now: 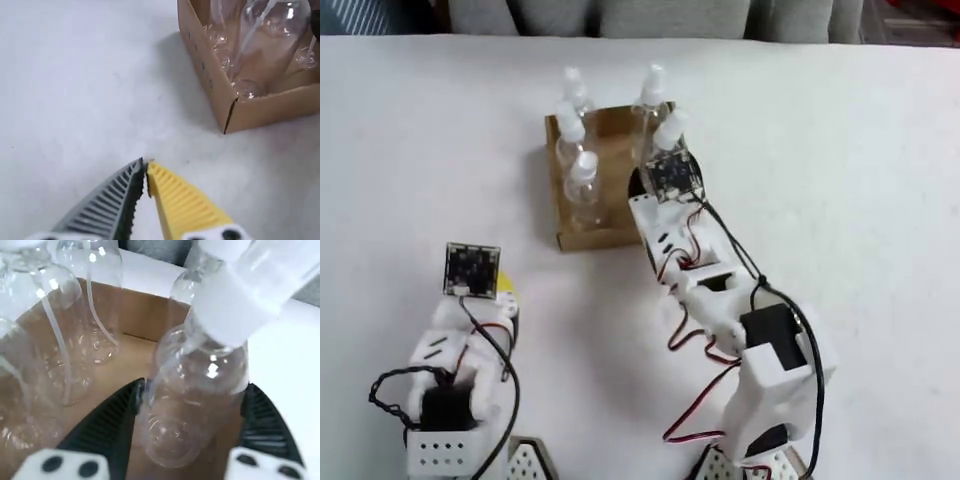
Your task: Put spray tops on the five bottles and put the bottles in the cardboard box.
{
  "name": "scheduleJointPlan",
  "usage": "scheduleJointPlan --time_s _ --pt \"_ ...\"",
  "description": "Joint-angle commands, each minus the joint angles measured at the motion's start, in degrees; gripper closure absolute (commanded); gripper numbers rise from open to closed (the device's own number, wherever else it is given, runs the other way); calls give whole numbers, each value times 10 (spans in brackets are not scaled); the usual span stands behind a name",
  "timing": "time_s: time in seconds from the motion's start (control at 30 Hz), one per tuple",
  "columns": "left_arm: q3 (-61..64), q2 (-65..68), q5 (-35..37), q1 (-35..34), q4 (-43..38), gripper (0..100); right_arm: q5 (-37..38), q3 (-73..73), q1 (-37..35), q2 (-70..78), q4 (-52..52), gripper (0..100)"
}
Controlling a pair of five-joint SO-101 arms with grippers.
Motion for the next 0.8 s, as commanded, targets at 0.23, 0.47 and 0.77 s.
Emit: scheduleJointPlan --time_s 0.23,0.47,0.77 --pt "-2 -9 -7 -6 4 978 0 -3 -2 -9 -68 748" --pt "-2 -9 -7 -6 4 978 3 -3 -1 -16 -70 747" --pt "-2 -9 -7 -5 2 978 0 46 -4 -113 -68 747"
